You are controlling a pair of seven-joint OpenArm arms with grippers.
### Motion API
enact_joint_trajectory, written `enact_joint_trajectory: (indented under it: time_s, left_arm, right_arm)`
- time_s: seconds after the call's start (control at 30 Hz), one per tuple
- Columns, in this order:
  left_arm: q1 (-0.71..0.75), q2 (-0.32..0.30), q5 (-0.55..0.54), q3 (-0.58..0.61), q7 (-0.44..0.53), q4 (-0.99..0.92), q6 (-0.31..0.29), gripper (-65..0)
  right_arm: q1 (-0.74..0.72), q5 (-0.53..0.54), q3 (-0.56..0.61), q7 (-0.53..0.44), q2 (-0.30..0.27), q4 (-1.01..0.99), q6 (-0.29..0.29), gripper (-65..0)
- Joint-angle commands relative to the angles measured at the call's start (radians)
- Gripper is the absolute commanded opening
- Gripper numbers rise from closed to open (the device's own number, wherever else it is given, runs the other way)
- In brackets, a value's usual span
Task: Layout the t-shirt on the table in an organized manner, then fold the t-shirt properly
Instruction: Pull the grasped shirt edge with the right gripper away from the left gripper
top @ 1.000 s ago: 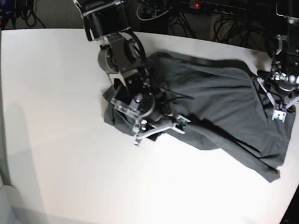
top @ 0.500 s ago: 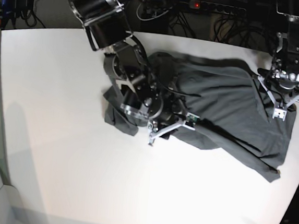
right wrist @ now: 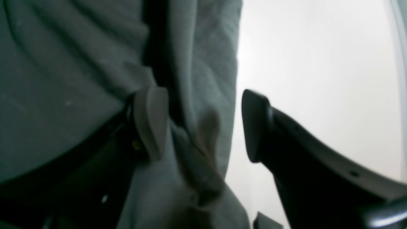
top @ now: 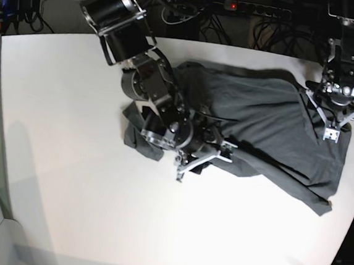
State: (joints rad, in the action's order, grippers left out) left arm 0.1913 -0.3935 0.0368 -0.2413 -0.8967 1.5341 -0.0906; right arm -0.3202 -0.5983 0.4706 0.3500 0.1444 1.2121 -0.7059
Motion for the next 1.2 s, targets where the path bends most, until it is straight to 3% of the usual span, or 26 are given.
enact_joint_trajectory:
  time_s: [0.0,0.2,0.4,0.47,0.53,0.67,0.8,1.17]
  left_arm:
    - [0.007,-0.012,0.010,-0.003,-0.031,0.001,-0.002,-27.0]
    - [0.007,-0.011,0.010,-0.003,-0.032,0.003,-0.002,-27.0]
    - [0.007,-0.009,0.010,-0.003,-0.031,-0.004,-0.002,-27.0]
    - [0.007,-0.009,0.010,-0.003,-0.031,-0.005,-0.002,-27.0]
    - [0.007,-0.011,0.010,-0.003,-0.031,-0.005,-0.002,-27.0]
    - [0.007,-0.011,0.010,-0.003,-0.031,-0.005,-0.002,-27.0]
    - [0.007,-0.012,0.010,-0.003,-0.029,-0.007,-0.002,-27.0]
    - [0.007,-0.028,0.010,-0.003,-0.029,-0.007,-0.002,-27.2]
  right_arm:
    - [-0.024,0.010,0.001,-0.025,0.013,0.027,0.008,-27.5]
    - [-0.040,0.127,0.003,-0.030,0.013,-0.022,0.008,-27.4]
    - [-0.098,0.131,-0.003,-0.058,0.013,-0.154,0.008,-27.5]
    - [-0.099,0.131,-0.003,-0.105,0.013,-0.162,0.058,-28.5]
    - [-0.104,0.131,-0.003,-0.137,0.013,-0.166,0.088,-33.0]
    - [-0.130,0.131,-0.003,-0.147,0.013,-0.177,0.088,-46.6]
    - [-0.175,0.131,-0.003,-0.150,0.013,-0.278,0.090,-55.9]
    - [-0.250,0.131,-0.129,-0.144,0.013,-0.334,0.090,-63.4]
